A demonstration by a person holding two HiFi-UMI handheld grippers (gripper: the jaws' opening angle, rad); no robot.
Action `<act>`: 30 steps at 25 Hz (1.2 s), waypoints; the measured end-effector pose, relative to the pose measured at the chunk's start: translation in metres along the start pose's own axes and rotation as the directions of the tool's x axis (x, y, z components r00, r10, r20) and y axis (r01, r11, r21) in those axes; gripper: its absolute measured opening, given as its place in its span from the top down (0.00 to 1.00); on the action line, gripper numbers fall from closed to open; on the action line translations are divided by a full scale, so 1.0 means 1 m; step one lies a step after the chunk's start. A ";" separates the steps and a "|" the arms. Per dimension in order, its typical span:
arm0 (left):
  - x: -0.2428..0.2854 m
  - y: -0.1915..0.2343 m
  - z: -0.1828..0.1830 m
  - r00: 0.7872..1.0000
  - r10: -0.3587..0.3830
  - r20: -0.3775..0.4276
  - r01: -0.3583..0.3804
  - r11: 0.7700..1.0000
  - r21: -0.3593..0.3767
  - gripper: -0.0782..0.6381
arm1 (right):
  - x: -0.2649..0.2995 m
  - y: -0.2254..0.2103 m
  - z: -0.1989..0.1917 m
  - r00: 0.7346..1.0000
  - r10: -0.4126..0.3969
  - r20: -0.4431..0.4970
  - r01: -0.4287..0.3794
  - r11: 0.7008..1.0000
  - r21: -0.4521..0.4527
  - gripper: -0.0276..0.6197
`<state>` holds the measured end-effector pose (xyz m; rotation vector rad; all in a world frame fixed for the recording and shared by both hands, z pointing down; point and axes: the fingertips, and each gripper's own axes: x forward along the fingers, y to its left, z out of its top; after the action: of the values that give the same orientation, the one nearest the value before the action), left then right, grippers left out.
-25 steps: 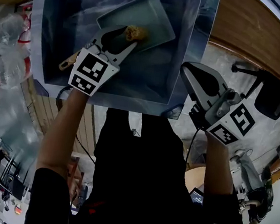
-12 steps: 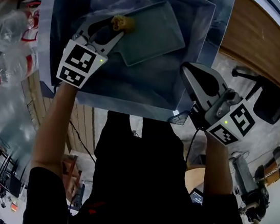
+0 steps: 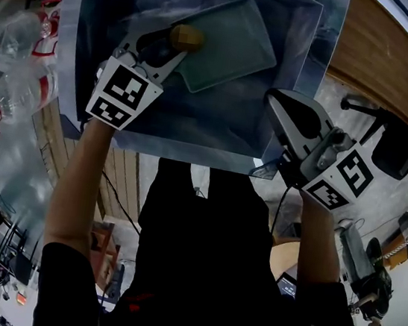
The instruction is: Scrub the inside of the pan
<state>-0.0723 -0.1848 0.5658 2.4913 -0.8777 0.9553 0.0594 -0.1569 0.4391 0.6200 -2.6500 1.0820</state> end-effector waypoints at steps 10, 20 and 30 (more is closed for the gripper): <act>-0.002 -0.039 -0.003 0.995 -0.084 -0.054 0.088 0.994 0.064 0.64 | -0.010 0.006 -0.010 1.000 0.015 0.006 -0.015 1.000 0.003 0.95; -0.002 -0.068 -0.008 0.983 -0.142 -0.117 0.153 0.984 0.092 0.64 | -0.022 0.009 -0.015 1.000 0.023 0.010 -0.023 1.000 -0.006 0.95; -0.005 -0.074 -0.002 0.981 -0.142 -0.130 0.155 0.983 0.101 0.64 | -0.035 0.017 -0.008 1.000 0.013 0.027 -0.012 1.000 -0.029 0.95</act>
<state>-0.0284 -0.1259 0.5579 2.5163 -0.6060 1.1189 0.0833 -0.1299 0.4222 0.6174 -2.6913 1.0443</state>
